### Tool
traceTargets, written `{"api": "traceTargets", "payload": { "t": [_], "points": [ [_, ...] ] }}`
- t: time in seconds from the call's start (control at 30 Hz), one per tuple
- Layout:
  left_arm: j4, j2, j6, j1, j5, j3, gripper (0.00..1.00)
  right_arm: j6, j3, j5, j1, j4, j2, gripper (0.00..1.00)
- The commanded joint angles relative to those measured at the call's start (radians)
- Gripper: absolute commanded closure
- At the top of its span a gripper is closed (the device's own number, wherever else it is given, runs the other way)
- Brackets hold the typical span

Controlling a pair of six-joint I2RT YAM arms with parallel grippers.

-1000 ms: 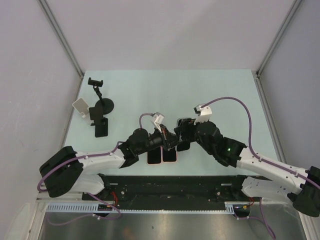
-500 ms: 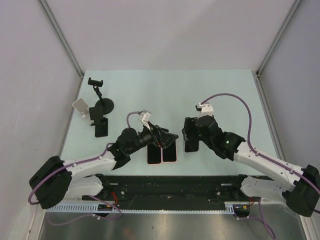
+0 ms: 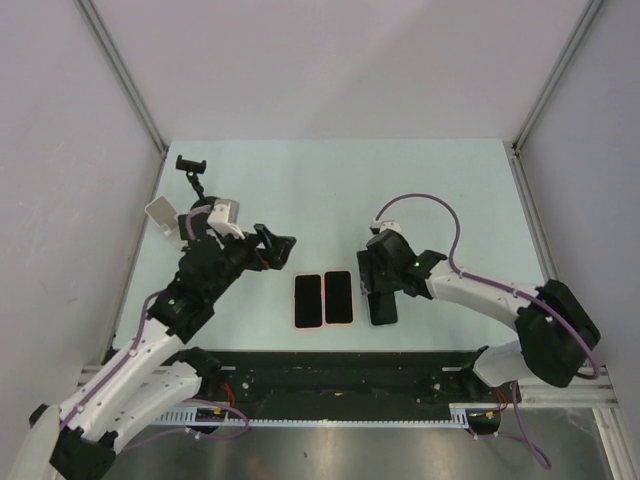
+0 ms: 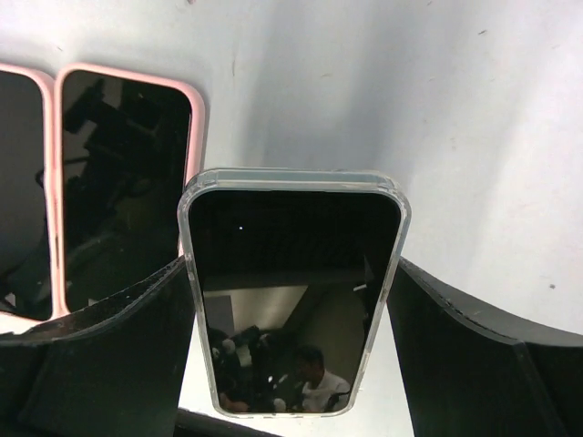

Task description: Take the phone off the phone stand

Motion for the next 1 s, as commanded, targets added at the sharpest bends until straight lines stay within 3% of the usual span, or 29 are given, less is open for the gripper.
{"api": "traceTargets", "payload": {
  "t": [0.0, 0.17, 0.37, 0.47, 0.73, 0.9, 0.97],
  "points": [
    [-0.301, -0.106, 0.130, 0.024, -0.148, 0.133, 0.00, 0.022, 0.075, -0.065, -0.004, 0.056, 0.086, 0.95],
    [-0.412, -0.205, 0.283, 0.024, -0.261, 0.233, 0.00, 0.049, 0.104, -0.046, 0.001, 0.061, 0.168, 0.92],
    [-0.366, -0.313, 0.371, 0.024, -0.488, 0.109, 0.00, 0.076, 0.144, -0.031, 0.012, 0.041, 0.247, 0.81],
    [-0.325, -0.351, 0.388, 0.030, -0.462, 0.011, 0.00, 0.088, 0.169, -0.017, 0.016, 0.016, 0.278, 0.76],
    [-0.306, -0.373, 0.426, 0.035, -0.448, -0.001, 0.00, 0.119, 0.184, 0.032, 0.007, -0.004, 0.326, 0.67],
    [-0.305, -0.371, 0.434, 0.040, -0.439, -0.005, 0.00, 0.131, 0.184, 0.037, 0.012, -0.013, 0.321, 0.53],
    [-0.305, -0.370, 0.432, 0.044, -0.437, -0.005, 0.00, 0.132, 0.184, 0.043, 0.013, -0.022, 0.312, 0.53]
  ]
}}
